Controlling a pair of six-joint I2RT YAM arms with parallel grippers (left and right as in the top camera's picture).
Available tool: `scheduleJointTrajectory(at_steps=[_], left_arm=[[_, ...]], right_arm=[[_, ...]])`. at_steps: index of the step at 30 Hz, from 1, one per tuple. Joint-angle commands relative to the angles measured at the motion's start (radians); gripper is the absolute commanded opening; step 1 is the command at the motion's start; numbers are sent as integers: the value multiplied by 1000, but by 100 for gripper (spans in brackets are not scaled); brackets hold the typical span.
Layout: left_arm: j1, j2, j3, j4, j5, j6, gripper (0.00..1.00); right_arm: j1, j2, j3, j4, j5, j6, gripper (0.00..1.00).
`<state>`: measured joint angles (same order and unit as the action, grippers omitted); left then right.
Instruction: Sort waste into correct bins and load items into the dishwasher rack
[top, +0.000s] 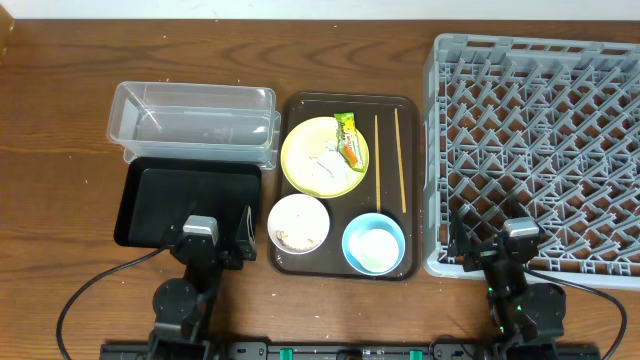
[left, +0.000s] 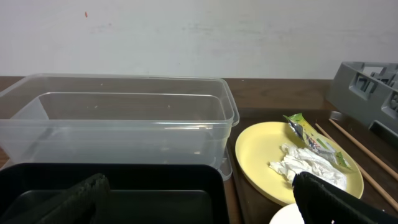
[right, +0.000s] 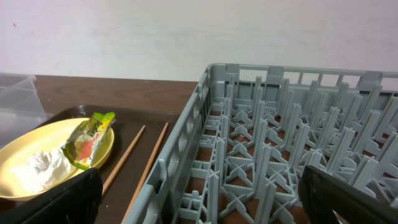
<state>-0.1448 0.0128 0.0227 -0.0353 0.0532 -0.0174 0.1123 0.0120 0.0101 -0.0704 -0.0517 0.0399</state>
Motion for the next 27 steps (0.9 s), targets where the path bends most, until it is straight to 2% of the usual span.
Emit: scheduleJointTrajectory(at_steps=[1,7,13,16,19,23,27], left_arm=[[5,-8,-19,-31,-4,17,96],[5,-8,-19,-31,-3,16,96],[5,-8,-13,-19,114,-28,97],[5,-8,25,-19,170,-118,96],[5,9,102,-31,201,-138,96],[5,134,289,-162,202,-138,96],[3,393,571,-426,204,-138,96]], right_arm=[[-14,-5,-5,0,2,-11,99],[-14,-5,-5,2,-8,-11,99],[-14,-5,-4,29,-205,8,99],[-14,-5,27,-3,-245,105,99],[-14,2,108,-85,-245,169,99],[-14,79,273,-220,-237,169,99],[-14,268,499,-419,-230,169,99]])
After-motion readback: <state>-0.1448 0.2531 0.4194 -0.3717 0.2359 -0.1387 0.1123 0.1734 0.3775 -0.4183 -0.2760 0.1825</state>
